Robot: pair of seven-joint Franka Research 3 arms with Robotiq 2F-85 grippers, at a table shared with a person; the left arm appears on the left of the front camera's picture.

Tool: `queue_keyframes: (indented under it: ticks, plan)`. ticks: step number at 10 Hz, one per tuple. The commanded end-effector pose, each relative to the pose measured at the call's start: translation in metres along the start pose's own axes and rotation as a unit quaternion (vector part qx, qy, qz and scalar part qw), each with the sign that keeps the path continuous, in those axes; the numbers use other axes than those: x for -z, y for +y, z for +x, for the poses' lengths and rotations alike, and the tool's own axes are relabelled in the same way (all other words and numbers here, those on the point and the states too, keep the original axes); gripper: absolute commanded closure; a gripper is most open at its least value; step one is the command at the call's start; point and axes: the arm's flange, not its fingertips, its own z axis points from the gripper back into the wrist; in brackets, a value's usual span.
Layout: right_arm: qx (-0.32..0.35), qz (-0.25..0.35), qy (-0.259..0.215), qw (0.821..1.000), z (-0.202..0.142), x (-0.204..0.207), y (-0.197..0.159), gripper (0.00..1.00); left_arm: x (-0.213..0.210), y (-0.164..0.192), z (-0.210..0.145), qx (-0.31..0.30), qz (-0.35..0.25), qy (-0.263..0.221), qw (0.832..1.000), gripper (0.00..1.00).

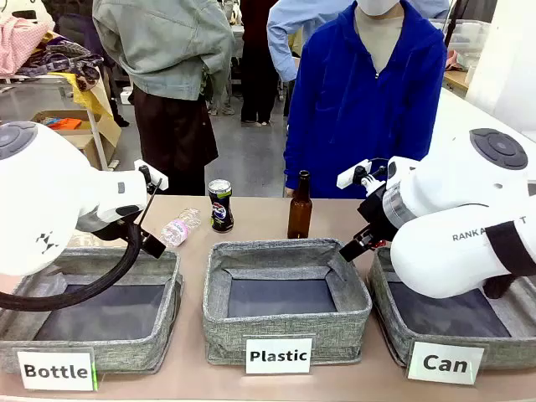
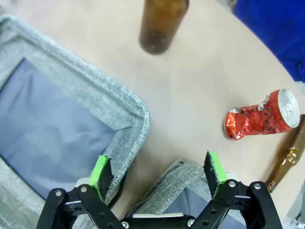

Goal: Sort the can waste into the basket.
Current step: Pick up the can waste from the table and place it in the right Fabric basket.

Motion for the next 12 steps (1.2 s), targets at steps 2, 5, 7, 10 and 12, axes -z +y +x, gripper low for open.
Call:
queue_keyframes:
  ticks: [2,5,7,10,12]
  plan:
    - [0.0,0.0,0.0,1.0,0.0,0.0,0.0,0.0,0.0,0.0,0.0,0.0,0.0,0.0,1.0,0.0]
    - [0.0,0.0,0.0,1.0,0.0,0.0,0.0,0.0,0.0,0.0,0.0,0.0,0.0,0.0,1.0,0.0]
    - [0.0,0.0,0.0,1.0,0.0,0.0,0.0,0.0,0.0,0.0,0.0,0.0,0.0,0.0,1.0,0.0]
    - [0.0,0.0,0.0,1.0,0.0,0.0,0.0,0.0,0.0,0.0,0.0,0.0,0.0,0.0,1.0,0.0]
    - [0.0,0.0,0.0,1.0,0.0,0.0,0.0,0.0,0.0,0.0,0.0,0.0,0.0,0.0,1.0,0.0]
